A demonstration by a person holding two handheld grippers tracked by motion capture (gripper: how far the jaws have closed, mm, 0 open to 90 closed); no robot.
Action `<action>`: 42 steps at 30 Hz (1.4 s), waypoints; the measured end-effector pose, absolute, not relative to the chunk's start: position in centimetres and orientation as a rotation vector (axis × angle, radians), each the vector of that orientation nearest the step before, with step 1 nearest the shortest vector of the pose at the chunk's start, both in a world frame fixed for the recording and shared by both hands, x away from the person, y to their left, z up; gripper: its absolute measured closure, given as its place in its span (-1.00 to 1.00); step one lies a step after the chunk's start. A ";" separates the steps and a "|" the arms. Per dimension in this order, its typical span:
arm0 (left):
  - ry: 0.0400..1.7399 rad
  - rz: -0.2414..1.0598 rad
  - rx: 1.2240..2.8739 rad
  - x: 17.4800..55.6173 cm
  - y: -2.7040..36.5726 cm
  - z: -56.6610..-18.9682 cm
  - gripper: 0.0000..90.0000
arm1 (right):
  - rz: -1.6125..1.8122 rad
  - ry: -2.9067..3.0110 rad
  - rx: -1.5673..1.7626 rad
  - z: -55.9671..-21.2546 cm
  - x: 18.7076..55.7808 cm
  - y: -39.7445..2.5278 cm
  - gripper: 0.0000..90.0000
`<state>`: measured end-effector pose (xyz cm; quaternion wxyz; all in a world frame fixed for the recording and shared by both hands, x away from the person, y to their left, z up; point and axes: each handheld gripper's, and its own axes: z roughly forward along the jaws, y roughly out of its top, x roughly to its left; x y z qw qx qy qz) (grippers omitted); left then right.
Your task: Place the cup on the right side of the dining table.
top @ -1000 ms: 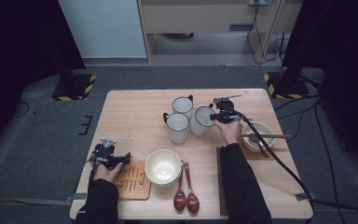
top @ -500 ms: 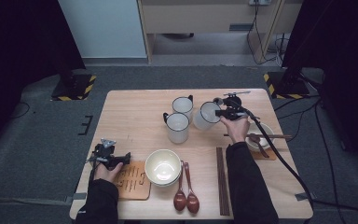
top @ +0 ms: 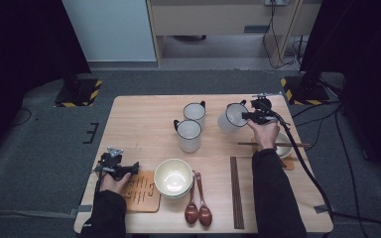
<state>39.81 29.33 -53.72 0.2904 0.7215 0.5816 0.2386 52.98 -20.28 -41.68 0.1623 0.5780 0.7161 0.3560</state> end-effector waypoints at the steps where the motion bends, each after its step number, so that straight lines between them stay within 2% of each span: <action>1: 1.551 0.637 1.924 39.8 29.3 -53.7 -1.00 | 1.012 2.038 1.658 -41.7 53.0 -20.5 0.84; 13: 1.551 0.637 1.924 39.8 29.3 -53.7 -1.00 | 0.949 1.994 1.726 -43.4 53.2 -23.8 0.85; 25: 1.551 0.637 1.924 39.8 29.3 -53.7 -1.00 | 0.867 1.983 1.773 -45.6 53.7 -24.3 0.85; 42: 1.551 0.637 1.924 39.8 29.3 -53.7 -1.00 | 0.811 1.955 1.768 -45.6 53.6 -24.2 0.84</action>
